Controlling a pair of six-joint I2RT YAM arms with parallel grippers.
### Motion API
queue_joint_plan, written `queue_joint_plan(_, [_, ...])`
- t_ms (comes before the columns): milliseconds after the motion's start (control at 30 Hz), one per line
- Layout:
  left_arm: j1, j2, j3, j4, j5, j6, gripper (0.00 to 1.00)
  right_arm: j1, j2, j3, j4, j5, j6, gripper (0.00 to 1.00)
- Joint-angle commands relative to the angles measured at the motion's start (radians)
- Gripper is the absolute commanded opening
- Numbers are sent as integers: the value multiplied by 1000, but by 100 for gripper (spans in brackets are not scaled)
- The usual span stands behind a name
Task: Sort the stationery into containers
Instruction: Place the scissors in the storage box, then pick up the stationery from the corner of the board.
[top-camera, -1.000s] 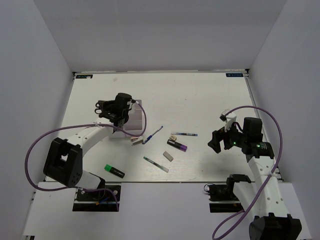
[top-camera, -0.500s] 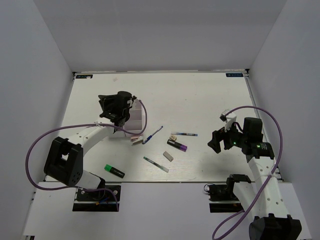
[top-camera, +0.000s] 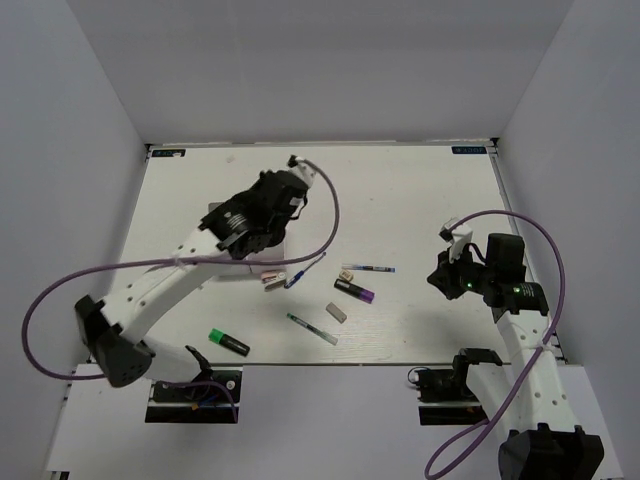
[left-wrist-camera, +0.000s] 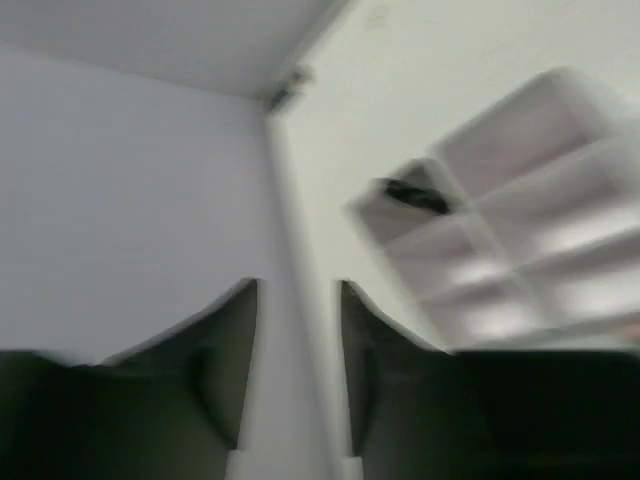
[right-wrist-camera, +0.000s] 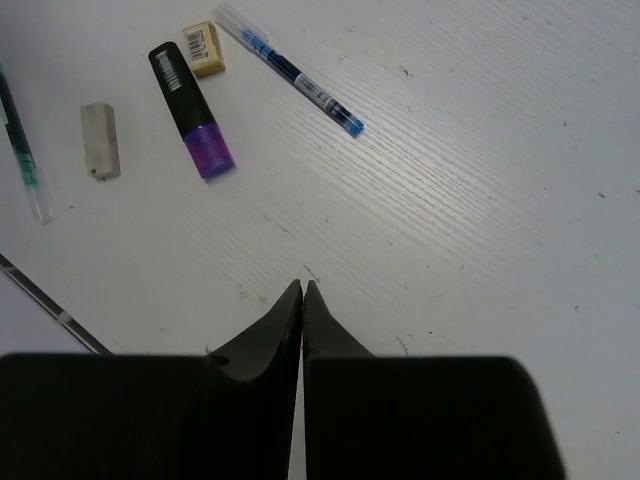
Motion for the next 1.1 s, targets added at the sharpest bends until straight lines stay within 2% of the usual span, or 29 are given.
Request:
queue_joint_plan(0, [-32,-151,10,-670,278,-882,7,4,21,47,-20,-40,-3,0])
queue_joint_plan(33, [-39,-187,-42,-627,353,-932,0,4,32,47,-17,-40,0,1])
queue_joint_plan(67, [-45,-298,-161,-586,445,-961,0,5,44,47,-20,-40,3,30])
queue_joint_plan(100, [-48,-334,-262,-567,484,-1115,8,7,47,52,-23,-43,2,64])
queue_joint_plan(133, [-51,-372,-320,-497,493,-1168,26,8,70,61,-32,-49,-5,90])
queue_joint_plan(167, [-55,-449,-417,-475,519,-1198,47,10,90,68,-46,-51,-5,90])
queue_joint_plan(200, [-55,-516,-496,-469,513,-1333,55,11,108,76,-60,-50,-6,90])
queue_joint_plan(233, [-55,-547,-533,-470,506,-1467,57,13,113,91,-62,-50,-8,86])
queue_joint_plan(267, [-62,-610,-603,-470,499,-1570,60,14,125,93,-65,-51,-11,61])
queue_joint_plan(300, [-67,-658,-660,-493,496,-1635,61,16,127,91,-63,-51,-3,45])
queue_joint_plan(333, [-71,-699,-691,-486,493,-1755,61,16,127,91,-57,-57,0,35])
queue_joint_plan(367, [-84,-718,-754,-473,481,-1796,63,16,127,87,-49,-53,9,32])
queue_joint_plan(433, [-88,-745,-819,-478,470,-1897,64,46,130,84,-43,-45,15,35])
queue_joint_plan(467, [-90,-744,-845,-467,466,-1925,64,53,136,85,-36,-34,23,40])
queue_joint_plan(600, [-88,-707,-894,-450,426,-2058,76,63,144,79,-26,-5,28,45])
queue_joint_plan(800, [-71,-612,-940,-371,421,-2204,72,68,139,70,-20,15,26,47])
queue_joint_plan(967, [-61,-566,-964,-384,435,-2348,69,68,128,70,-20,24,17,48])
queue_joint_plan(1067, [-52,-539,-981,-371,427,-2381,66,68,121,67,-17,24,15,48])
